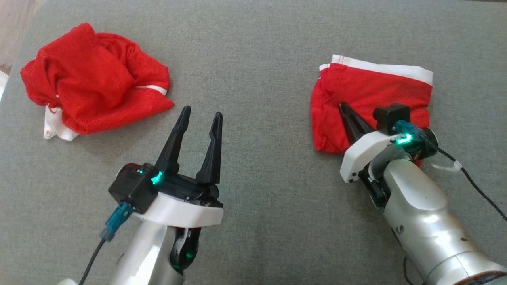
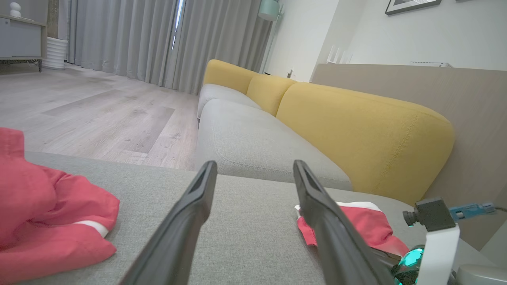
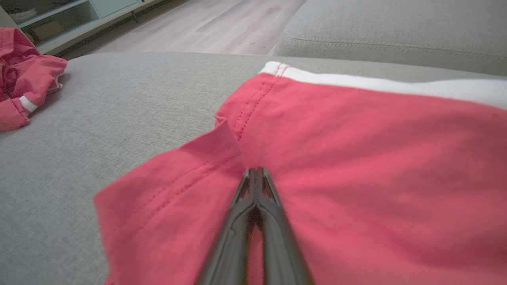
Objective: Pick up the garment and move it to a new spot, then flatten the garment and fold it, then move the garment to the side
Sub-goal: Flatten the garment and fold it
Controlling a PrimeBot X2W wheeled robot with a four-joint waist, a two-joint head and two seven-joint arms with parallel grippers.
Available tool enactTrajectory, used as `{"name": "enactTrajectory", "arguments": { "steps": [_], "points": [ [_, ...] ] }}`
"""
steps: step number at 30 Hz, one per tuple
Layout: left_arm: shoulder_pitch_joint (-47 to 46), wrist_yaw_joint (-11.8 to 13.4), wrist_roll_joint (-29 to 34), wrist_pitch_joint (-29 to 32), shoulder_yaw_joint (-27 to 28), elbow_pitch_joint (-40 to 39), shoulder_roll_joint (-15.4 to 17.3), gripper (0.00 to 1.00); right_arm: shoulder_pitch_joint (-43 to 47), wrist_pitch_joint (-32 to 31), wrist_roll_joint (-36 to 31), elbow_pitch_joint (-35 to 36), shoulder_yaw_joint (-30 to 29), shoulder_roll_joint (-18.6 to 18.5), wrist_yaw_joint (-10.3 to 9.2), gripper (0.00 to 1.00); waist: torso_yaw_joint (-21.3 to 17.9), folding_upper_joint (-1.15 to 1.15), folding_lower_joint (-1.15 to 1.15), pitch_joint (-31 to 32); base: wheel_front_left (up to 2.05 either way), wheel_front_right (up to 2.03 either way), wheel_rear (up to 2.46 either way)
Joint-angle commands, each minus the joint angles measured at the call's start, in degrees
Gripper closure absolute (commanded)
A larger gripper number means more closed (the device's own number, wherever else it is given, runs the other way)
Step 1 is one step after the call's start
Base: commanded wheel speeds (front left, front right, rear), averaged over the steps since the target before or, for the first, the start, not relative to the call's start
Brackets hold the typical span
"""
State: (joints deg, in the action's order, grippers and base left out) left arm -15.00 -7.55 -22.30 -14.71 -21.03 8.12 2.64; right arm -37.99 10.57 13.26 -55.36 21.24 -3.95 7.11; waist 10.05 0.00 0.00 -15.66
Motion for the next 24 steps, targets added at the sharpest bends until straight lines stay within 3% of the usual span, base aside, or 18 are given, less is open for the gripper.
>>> {"name": "enactTrajectory", "arguments": {
  "steps": [1,7,11,14,17,19,22,23,24],
  "points": [
    [-1.3,0.3,-0.3,-0.3,1.5,-1.9,0.2,0.00,0.6,-1.2,1.1,0.1,2.4,1.1,0.37,1.00,-0.1,0.00,0.00,0.2,0.00,0.00,0.00],
    [-0.8,0.3,0.2,-0.3,2.9,-1.6,0.2,0.00,0.5,0.0,6.4,-0.4,8.3,1.0,0.37,1.00,-1.9,0.00,0.00,1.5,0.00,0.00,0.00],
    [-0.3,0.3,0.5,-0.3,3.6,-1.9,0.2,0.00,-0.4,3.6,7.5,1.8,6.5,-0.7,0.37,1.00,-3.9,0.00,0.00,2.9,0.00,0.00,0.00],
    [0.1,0.3,0.8,-0.3,4.3,-2.2,0.2,0.00,-0.1,4.3,6.7,5.7,2.2,-2.3,0.37,1.00,-5.7,0.00,0.00,4.0,0.00,0.00,0.00],
    [0.5,0.2,0.9,-0.3,4.9,-2.5,0.2,0.00,2.9,4.4,3.8,14.0,-4.8,-3.3,0.37,1.00,-7.4,0.00,0.00,4.9,0.00,0.00,0.00],
    [0.6,0.2,1.1,-0.3,5.4,-2.6,0.2,0.00,7.8,4.4,-0.7,21.7,-11.6,-2.9,0.37,1.00,-9.0,0.00,0.00,5.6,0.00,0.00,0.00],
    [0.8,0.2,1.3,-0.3,5.7,-2.6,0.2,0.00,12.7,4.4,-4.6,27.8,-17.5,-1.4,0.37,1.00,-10.2,0.00,0.00,6.4,0.00,0.00,0.00],
    [0.9,0.2,1.3,-0.3,5.8,-2.6,0.2,0.00,14.3,4.4,-5.6,29.5,-19.0,-0.8,0.37,0.25,-10.6,0.00,0.00,6.7,0.00,0.00,0.00],
    [1.1,0.2,1.4,-0.3,6.0,-2.6,0.2,0.00,15.8,4.4,-6.4,31.0,-20.3,-0.3,0.37,0.00,-11.0,0.00,0.00,7.0,0.00,0.00,0.00]
  ]
}}
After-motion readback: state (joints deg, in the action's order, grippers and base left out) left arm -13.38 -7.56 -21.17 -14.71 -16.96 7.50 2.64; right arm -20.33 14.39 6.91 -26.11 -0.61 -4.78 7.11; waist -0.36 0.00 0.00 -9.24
